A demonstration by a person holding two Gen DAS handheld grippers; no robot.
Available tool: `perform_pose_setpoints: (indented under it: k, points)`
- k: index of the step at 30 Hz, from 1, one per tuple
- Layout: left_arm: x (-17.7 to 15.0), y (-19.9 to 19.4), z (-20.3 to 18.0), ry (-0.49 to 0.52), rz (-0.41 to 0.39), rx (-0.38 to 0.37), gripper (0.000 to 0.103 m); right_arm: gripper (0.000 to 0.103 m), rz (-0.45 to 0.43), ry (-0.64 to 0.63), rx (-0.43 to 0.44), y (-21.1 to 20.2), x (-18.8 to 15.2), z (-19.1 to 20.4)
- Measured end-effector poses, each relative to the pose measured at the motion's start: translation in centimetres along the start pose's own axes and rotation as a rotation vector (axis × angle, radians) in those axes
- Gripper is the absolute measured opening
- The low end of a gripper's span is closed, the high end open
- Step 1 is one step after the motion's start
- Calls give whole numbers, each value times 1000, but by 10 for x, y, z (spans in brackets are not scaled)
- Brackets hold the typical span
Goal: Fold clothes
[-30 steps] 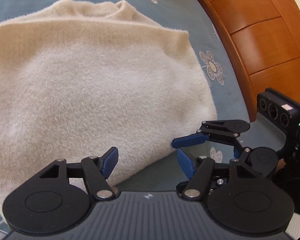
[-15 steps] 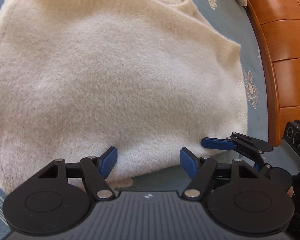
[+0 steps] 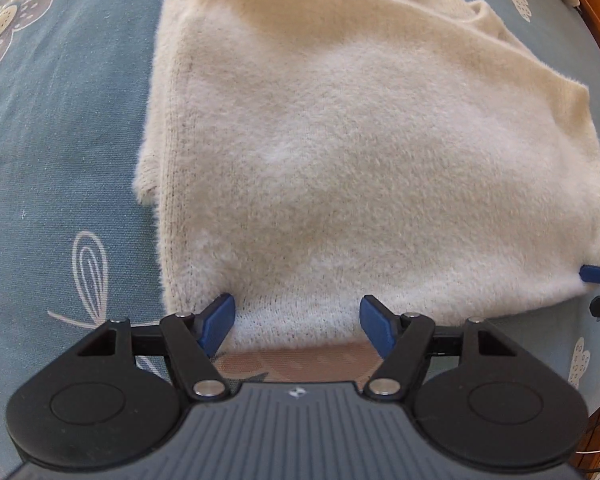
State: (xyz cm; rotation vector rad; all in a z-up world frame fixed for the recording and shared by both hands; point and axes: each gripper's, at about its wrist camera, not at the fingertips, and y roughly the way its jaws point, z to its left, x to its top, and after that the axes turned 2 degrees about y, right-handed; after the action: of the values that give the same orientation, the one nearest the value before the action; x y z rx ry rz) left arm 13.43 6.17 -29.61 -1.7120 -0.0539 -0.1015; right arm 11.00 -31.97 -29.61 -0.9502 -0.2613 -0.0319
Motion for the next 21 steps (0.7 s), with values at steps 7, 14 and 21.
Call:
perform_pose_setpoints:
  k: [7,14,21]
  points:
    - [-7,-2,4,2,-36,36,71,92,-60,24,13,-21,-7,-17]
    - [9,-13,3,27,-90,40,70,92,-74,37,-10,-21,-5,-13]
    - [53,-23,-12,134,-264,75,73,92,-261,-151,-161,-44,39,19]
